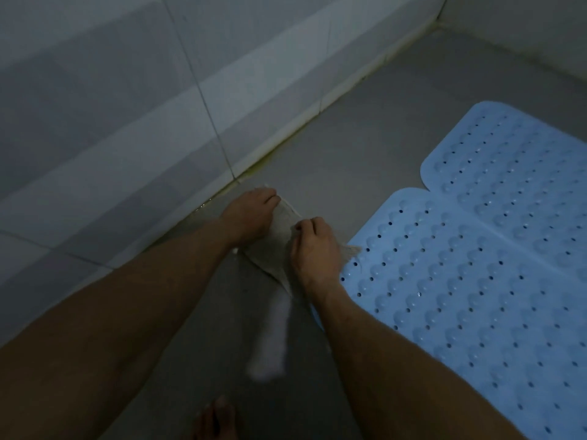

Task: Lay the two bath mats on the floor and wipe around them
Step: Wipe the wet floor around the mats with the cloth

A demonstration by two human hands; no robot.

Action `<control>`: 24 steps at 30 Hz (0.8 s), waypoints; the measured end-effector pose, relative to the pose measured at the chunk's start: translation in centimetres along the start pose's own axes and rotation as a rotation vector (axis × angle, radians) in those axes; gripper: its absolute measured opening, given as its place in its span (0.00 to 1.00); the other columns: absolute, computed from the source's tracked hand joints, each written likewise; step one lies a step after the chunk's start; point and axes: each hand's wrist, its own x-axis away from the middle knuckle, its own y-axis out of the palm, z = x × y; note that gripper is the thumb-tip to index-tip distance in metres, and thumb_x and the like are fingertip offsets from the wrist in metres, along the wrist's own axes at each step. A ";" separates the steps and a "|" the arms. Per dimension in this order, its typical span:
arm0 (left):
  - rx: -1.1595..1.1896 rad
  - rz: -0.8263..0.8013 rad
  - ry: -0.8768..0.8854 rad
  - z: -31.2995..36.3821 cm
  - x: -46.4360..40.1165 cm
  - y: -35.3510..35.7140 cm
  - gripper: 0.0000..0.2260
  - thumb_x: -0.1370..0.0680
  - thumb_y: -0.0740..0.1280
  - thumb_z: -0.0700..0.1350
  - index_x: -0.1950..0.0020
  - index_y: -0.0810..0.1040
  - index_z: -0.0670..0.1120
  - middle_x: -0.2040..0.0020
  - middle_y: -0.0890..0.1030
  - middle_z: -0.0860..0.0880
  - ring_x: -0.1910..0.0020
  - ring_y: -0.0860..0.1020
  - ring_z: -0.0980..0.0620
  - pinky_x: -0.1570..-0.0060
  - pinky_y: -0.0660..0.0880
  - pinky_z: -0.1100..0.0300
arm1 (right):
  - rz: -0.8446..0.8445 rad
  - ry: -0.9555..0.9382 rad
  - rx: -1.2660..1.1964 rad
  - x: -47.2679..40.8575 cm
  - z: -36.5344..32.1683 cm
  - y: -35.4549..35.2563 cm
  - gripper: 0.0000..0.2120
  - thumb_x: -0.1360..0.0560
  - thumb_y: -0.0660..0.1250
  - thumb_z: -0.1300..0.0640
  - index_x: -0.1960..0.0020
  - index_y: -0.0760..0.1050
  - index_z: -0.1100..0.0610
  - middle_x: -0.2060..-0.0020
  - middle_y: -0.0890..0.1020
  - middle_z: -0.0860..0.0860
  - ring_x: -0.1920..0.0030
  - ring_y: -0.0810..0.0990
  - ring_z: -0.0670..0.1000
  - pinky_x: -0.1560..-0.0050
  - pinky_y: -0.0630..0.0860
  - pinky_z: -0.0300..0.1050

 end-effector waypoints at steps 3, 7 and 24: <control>0.063 -0.084 -0.027 -0.4 0.4 1.5 0.25 0.16 0.52 0.48 0.21 0.52 0.42 0.20 0.51 0.44 0.22 0.54 0.47 0.24 0.53 0.53 | -0.067 0.116 -0.013 2.1 0.1 1.5 0.24 0.17 0.57 0.54 0.24 0.64 0.62 0.25 0.66 0.59 0.25 0.64 0.59 0.24 0.59 0.51; 0.143 -0.091 0.007 -0.3 1.4 3.5 0.28 0.16 0.43 0.55 0.21 0.38 0.46 0.20 0.38 0.48 0.22 0.38 0.51 0.26 0.38 0.55 | -0.203 0.107 0.151 3.4 1.5 2.9 0.29 0.15 0.41 0.45 0.18 0.38 0.56 0.19 0.39 0.54 0.20 0.36 0.52 0.20 0.37 0.51; 0.079 0.127 0.042 0.4 -6.4 3.2 0.29 0.18 0.37 0.58 0.21 0.38 0.47 0.20 0.39 0.48 0.22 0.38 0.52 0.23 0.42 0.51 | -0.203 0.183 0.225 -4.4 6.2 1.5 0.32 0.17 0.38 0.40 0.20 0.32 0.55 0.20 0.34 0.53 0.21 0.31 0.53 0.21 0.35 0.53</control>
